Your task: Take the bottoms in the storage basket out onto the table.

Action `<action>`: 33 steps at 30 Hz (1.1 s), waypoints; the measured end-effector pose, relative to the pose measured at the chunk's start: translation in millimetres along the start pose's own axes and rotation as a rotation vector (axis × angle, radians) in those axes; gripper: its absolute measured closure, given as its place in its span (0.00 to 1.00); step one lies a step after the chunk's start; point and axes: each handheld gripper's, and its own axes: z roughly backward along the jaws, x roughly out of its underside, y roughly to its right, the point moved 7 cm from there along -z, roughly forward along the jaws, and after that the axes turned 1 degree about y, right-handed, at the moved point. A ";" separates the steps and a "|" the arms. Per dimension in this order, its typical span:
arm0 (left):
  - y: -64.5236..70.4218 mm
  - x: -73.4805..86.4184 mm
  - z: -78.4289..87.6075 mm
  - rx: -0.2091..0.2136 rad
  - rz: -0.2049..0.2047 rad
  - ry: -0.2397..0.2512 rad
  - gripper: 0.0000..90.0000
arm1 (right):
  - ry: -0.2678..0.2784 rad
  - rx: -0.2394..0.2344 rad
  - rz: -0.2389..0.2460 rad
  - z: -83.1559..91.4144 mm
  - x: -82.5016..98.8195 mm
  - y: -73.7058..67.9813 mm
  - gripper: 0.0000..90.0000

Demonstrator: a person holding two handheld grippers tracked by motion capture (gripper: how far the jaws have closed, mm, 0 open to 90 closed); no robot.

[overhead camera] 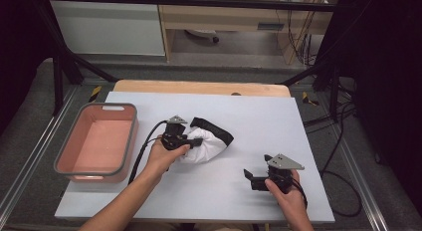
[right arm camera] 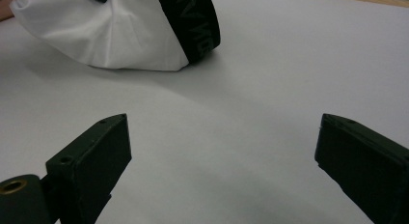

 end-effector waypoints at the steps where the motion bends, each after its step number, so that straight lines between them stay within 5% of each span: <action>1: -0.1 0.2 -0.2 -0.002 -0.001 0.001 0.77 | 0.000 0.000 0.000 0.0 0.0 0.0 0.06; 33: -4.1 8.5 -3.7 -0.022 -0.009 -0.008 0.70 | -0.002 -0.001 0.005 -0.4 0.4 -0.5 0.06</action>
